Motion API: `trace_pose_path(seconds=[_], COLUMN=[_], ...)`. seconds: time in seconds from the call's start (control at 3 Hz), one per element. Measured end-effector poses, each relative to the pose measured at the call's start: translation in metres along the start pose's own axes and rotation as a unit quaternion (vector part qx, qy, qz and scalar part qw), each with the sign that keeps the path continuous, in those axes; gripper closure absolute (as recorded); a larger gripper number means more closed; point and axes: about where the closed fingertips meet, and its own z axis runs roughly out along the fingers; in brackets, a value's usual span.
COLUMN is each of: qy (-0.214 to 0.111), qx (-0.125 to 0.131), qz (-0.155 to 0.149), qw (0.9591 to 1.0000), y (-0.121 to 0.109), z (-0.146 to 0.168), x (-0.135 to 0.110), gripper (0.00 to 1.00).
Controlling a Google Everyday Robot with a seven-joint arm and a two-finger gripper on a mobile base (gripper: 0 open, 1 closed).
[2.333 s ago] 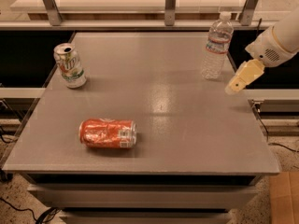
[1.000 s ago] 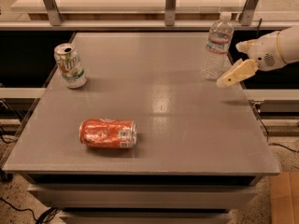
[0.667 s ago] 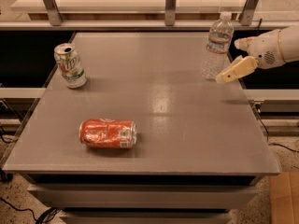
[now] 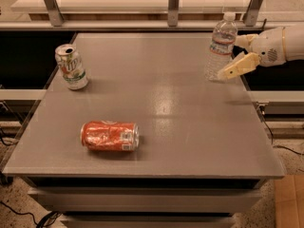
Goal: Move water bottle near coke can
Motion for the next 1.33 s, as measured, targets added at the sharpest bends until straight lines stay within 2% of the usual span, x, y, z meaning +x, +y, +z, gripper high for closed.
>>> trace_pose_path(seconds=[0.33, 1.33], qy=[-0.009, -0.012], qx=[-0.018, -0.05], qz=[-0.006, -0.019], qw=[0.9998, 0.9985], y=[0.005, 0.015], z=[0.007, 0.012], x=[-0.005, -0.009], gripper=[0.16, 0.87])
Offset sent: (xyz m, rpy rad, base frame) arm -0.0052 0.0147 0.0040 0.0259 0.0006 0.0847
